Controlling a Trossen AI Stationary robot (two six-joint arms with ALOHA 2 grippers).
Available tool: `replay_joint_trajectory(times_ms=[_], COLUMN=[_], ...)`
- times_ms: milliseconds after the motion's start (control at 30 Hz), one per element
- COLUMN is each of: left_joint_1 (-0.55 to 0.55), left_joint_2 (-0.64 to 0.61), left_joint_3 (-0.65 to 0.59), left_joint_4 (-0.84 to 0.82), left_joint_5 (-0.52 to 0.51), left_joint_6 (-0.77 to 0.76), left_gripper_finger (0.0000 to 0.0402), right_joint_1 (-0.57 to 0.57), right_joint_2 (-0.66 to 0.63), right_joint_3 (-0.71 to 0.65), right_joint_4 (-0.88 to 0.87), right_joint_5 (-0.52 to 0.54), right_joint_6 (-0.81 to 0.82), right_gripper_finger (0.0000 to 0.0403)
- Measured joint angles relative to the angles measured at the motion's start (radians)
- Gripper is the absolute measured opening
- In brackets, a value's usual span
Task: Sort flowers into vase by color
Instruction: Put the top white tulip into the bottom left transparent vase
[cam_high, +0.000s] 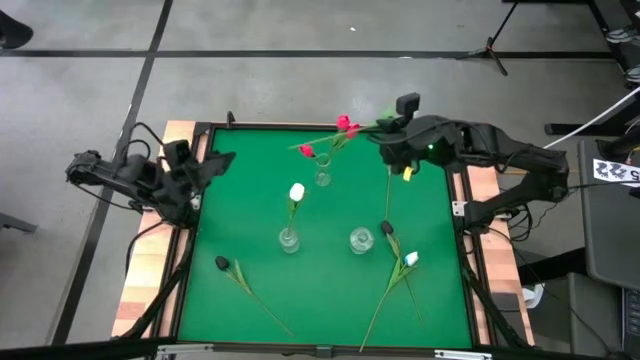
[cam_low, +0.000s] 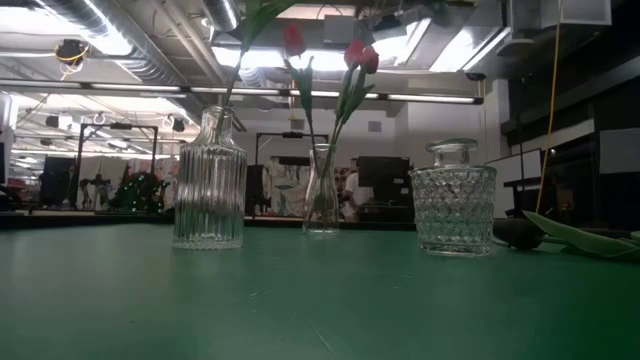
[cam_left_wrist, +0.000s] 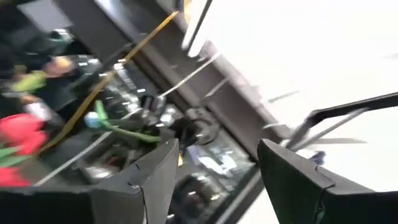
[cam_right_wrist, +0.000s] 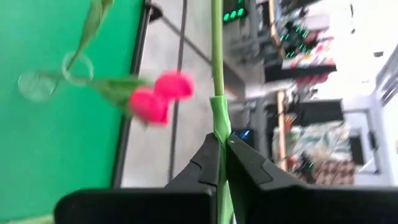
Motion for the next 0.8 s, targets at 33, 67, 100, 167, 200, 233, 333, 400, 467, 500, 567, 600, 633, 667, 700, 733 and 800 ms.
replay_joint_trajectory(times_ms=[33, 67, 100, 167, 200, 233, 333, 400, 467, 500, 567, 600, 633, 667, 700, 733, 800], left_joint_1=[0.000, 0.000, 0.000, 0.000, 0.000, 0.000, 0.000, 0.000, 0.000, 0.000, 0.000, 0.000, 0.000, 0.000, 0.002, 0.004, 0.011], left_joint_2=[0.000, 0.000, 0.000, 0.000, 0.001, 0.002, 0.011, 0.016, 0.017, 0.017, 0.017, 0.017, 0.019, 0.025, 0.028, 0.033, 0.047], left_joint_3=[0.000, 0.000, 0.001, 0.013, 0.021, 0.030, 0.066, 0.085, 0.104, 0.115, 0.132, 0.137, 0.139, 0.139, 0.139, 0.139, 0.139], left_joint_4=[0.026, 0.051, 0.068, 0.069, 0.066, 0.062, 0.042, 0.019, -0.025, -0.057, -0.116, -0.140, -0.154, -0.163, -0.167, -0.170, -0.170], left_joint_5=[0.021, 0.038, 0.054, 0.077, 0.097, 0.122, 0.212, 0.268, 0.304, 0.315, 0.326, 0.327, 0.327, 0.327, 0.328, 0.330, 0.344], left_joint_6=[-0.003, -0.011, -0.022, -0.055, -0.071, -0.088, -0.138, -0.167, -0.200, -0.216, -0.241, -0.249, -0.255, -0.264, -0.272, -0.278, -0.297], left_gripper_finger=[0.0217, 0.0217, 0.0217, 0.0217, 0.0217, 0.0217, 0.0217, 0.0217, 0.0217, 0.0217, 0.0217, 0.0217, 0.0217, 0.0217, 0.0217, 0.0217, 0.0217], right_joint_1=[0.015, 0.028, 0.041, 0.072, 0.086, 0.100, 0.145, 0.171, 0.197, 0.208, 0.223, 0.228, 0.232, 0.237, 0.236, 0.235, 0.235], right_joint_2=[0.019, 0.043, 0.066, 0.119, 0.149, 0.176, 0.261, 0.312, 0.364, 0.384, 0.421, 0.434, 0.447, 0.459, 0.469, 0.479, 0.495], right_joint_3=[0.030, 0.062, 0.093, 0.149, 0.178, 0.207, 0.297, 0.357, 0.413, 0.438, 0.475, 0.492, 0.503, 0.512, 0.519, 0.519, 0.519], right_joint_4=[0.000, 0.001, 0.007, 0.027, 0.047, 0.059, 0.104, 0.116, 0.135, 0.148, 0.179, 0.204, 0.209, 0.227, 0.251, 0.265, 0.296], right_joint_5=[0.002, 0.002, 0.004, 0.013, 0.018, 0.018, 0.024, 0.030, 0.030, 0.029, 0.028, 0.025, 0.023, 0.022, 0.009, 0.004, -0.015], right_joint_6=[-0.023, -0.053, -0.085, -0.150, -0.185, -0.221, -0.333, -0.407, -0.468, -0.490, -0.526, -0.541, -0.551, -0.561, -0.568, -0.571, -0.573], right_gripper_finger=[0.0016, 0.0016, 0.0016, 0.0016, 0.0016, 0.0016, 0.0016, 0.0016, 0.0017, 0.0017, 0.0017, 0.0017, 0.0017, 0.0017, 0.0017, 0.0017, 0.0017])
